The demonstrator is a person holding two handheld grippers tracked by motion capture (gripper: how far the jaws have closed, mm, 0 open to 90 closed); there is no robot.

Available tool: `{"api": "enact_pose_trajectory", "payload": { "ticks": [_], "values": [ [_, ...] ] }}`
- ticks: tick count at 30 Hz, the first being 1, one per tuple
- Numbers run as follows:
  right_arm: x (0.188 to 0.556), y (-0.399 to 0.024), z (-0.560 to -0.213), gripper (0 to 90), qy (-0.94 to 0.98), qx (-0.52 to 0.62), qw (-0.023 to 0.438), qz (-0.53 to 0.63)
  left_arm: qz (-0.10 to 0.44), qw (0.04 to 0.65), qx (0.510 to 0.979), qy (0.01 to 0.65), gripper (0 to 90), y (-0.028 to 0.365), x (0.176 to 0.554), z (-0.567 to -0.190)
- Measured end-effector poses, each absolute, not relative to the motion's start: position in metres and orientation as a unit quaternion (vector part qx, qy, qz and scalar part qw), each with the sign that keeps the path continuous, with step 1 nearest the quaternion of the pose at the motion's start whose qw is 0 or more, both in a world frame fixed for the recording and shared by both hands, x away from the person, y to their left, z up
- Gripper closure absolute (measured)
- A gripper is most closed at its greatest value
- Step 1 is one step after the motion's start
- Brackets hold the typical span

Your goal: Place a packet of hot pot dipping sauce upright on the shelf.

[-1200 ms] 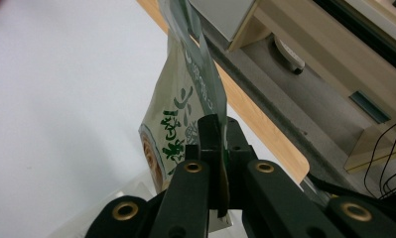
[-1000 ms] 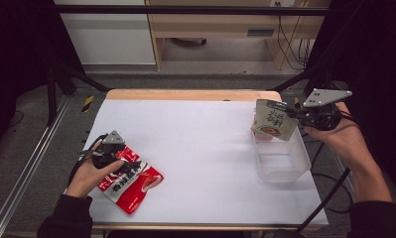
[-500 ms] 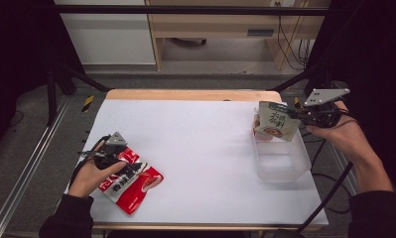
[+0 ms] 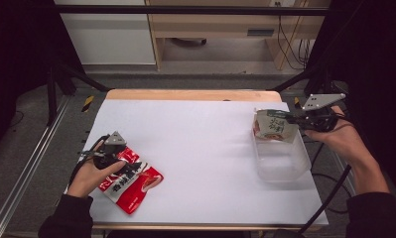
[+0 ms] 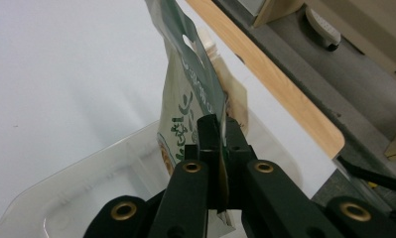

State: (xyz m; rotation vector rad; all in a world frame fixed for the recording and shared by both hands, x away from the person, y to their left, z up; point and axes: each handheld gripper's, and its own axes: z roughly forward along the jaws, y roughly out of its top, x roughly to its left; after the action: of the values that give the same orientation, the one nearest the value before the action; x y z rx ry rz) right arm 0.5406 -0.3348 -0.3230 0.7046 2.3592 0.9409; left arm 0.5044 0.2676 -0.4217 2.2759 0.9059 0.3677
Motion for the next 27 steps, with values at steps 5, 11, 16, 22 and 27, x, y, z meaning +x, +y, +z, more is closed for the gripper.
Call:
{"api": "enact_pose_trajectory", "payload": {
  "ticks": [5,11,16,22,27],
  "values": [
    [0.543,-0.336,-0.340,90.0,0.866,0.272,0.237,0.345,0.140,0.325,0.868,0.347,8.6,0.268,0.504,-0.421],
    [0.546,-0.343,-0.352,90.0,0.857,0.292,0.230,0.356,0.139,0.325,0.869,0.346,8.6,0.267,0.504,-0.421],
    [0.549,-0.351,-0.356,90.0,0.846,0.318,0.233,0.359,0.139,0.328,0.868,0.346,8.6,0.266,0.503,-0.421],
    [0.551,-0.354,-0.359,87.8,0.838,0.340,0.241,0.353,0.139,0.328,0.868,0.347,8.6,0.267,0.503,-0.421],
    [0.552,-0.354,-0.361,85.9,0.835,0.349,0.248,0.345,0.139,0.327,0.867,0.348,8.6,0.267,0.503,-0.421]
  ]
}}
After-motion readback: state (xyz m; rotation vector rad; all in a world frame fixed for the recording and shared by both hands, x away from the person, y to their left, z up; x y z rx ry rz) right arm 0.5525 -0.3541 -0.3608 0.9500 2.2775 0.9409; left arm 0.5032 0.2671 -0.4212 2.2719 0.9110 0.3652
